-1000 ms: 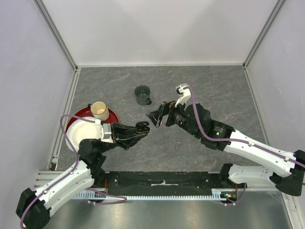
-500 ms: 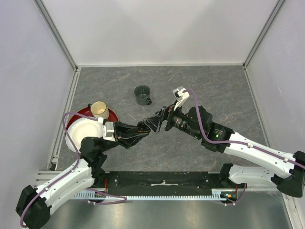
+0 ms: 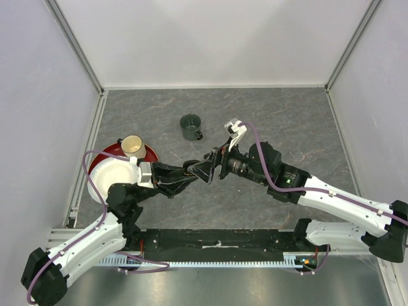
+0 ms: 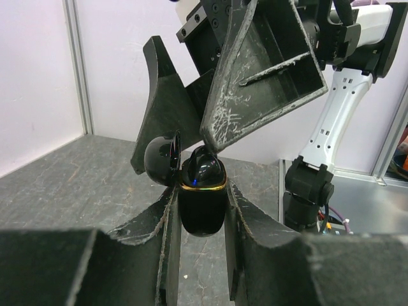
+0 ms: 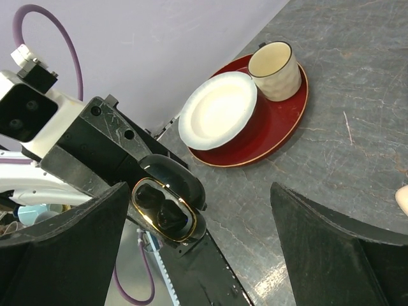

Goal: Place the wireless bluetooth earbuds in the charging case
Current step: Place the earbud in the charging case, then close the charging case, then place the charging case at the center of the board.

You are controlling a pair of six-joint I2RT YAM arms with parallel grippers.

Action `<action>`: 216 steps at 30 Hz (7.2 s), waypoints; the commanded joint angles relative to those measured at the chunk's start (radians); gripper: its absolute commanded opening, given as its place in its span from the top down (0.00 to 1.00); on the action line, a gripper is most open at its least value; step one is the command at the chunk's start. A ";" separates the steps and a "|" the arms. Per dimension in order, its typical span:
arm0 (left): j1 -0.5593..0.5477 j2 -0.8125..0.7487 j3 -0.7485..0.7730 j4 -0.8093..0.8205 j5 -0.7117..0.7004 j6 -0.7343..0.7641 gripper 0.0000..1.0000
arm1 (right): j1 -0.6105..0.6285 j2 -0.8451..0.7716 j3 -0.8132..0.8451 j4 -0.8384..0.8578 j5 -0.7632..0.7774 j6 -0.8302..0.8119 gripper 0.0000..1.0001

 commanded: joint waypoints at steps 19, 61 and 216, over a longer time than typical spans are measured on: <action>0.000 -0.034 0.016 0.045 -0.022 -0.025 0.98 | -0.002 -0.018 -0.013 -0.012 0.058 -0.023 0.02; 0.000 -0.020 0.049 -0.001 0.115 -0.025 0.98 | -0.031 0.155 0.322 -0.444 0.053 -0.019 0.02; -0.106 0.362 0.486 -1.182 -0.879 -0.231 0.03 | -0.324 0.032 0.034 -0.521 0.413 0.100 0.02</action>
